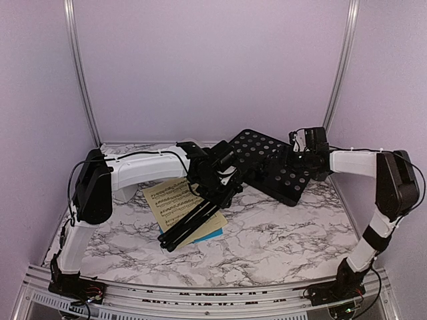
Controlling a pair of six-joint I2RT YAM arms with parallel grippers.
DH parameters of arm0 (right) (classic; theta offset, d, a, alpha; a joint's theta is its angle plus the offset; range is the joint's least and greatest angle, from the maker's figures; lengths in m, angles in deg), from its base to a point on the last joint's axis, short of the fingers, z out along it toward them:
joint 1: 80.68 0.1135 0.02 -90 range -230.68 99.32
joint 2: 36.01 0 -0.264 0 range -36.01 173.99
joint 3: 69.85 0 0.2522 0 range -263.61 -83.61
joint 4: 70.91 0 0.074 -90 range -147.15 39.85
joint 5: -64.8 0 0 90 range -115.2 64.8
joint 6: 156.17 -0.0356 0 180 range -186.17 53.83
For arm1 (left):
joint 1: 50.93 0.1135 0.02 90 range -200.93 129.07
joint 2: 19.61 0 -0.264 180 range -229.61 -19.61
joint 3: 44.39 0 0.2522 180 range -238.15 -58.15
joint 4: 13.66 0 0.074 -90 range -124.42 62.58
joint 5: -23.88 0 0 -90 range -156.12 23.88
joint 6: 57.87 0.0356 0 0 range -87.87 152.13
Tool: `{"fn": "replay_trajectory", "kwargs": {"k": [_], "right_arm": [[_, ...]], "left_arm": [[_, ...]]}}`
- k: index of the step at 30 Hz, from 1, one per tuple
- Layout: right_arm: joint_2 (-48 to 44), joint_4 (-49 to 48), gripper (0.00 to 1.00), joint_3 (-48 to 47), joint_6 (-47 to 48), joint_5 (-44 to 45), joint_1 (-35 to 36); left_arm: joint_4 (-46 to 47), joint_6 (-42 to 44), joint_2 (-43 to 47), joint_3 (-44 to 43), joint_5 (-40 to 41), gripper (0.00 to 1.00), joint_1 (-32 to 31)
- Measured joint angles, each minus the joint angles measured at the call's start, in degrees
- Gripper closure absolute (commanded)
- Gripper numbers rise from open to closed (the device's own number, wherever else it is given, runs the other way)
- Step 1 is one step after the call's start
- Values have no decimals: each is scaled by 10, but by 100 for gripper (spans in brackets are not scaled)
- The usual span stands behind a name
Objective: Pack up the instrument practice props
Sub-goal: Adjust the music stand at the center of the board.
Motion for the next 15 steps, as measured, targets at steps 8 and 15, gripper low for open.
{"fn": "replay_trajectory", "kwargs": {"k": [8,15], "right_arm": [[142,17,38,-140,48,-21,-5],[197,14,46,-187,57,-74,-9]], "left_arm": [[1,-2,0,0,-3,60,0],[2,-3,0,0,-9,61,1]]}}
